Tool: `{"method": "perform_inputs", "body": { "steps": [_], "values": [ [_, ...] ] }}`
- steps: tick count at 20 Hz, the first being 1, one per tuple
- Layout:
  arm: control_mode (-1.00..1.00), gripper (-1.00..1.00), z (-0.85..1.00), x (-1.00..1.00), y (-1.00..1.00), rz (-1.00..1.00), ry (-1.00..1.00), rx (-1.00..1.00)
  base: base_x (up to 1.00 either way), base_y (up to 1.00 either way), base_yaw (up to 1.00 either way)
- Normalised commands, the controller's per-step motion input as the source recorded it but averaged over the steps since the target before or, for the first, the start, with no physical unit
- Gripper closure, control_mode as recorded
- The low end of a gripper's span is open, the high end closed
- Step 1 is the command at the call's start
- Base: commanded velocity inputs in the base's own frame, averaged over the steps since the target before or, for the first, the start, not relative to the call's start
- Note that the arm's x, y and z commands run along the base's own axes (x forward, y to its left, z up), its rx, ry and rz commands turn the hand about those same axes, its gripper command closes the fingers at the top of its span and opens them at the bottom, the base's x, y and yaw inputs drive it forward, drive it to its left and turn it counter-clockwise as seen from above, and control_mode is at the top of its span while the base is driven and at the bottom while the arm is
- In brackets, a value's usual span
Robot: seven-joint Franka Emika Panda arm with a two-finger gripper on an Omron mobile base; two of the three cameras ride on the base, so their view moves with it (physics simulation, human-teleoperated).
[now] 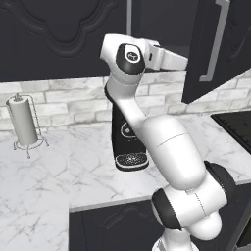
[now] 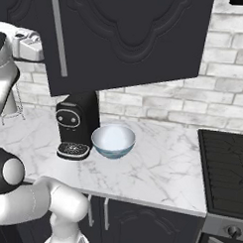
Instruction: Open the cabinet. Pick the kiwi and pear from the cabinet and place them into the bowl. Then close the cabinet.
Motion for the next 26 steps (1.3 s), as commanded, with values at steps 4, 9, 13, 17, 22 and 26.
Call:
{"method": "perform_inputs", "body": {
  "steps": [4,9,13,17,22,26],
  "values": [
    [-1.0,-1.0,0.0,-0.29,-0.64,-0.22,-0.02,0.0,0.0,0.0,0.0],
    [-1.0,-1.0,0.0,-0.6,-0.7,-0.28,0.0,0.0,0.0,0.0,0.0],
    [-1.0,-1.0,0.0,-0.59,-0.68,-0.28,0.0,0.0,0.0,0.0,0.0],
    [-1.0,-1.0,0.0,-0.36,-0.5,-0.22,0.0,0.0,0.0,0.0,0.0],
    [-1.0,-1.0,0.0,-0.29,-0.44,-0.18,0.0,0.0,0.0,0.0,0.0],
    [-1.0,-1.0,0.0,-0.33,-0.43,-0.18,0.0,0.0,0.0,0.0,0.0]
  ]
}}
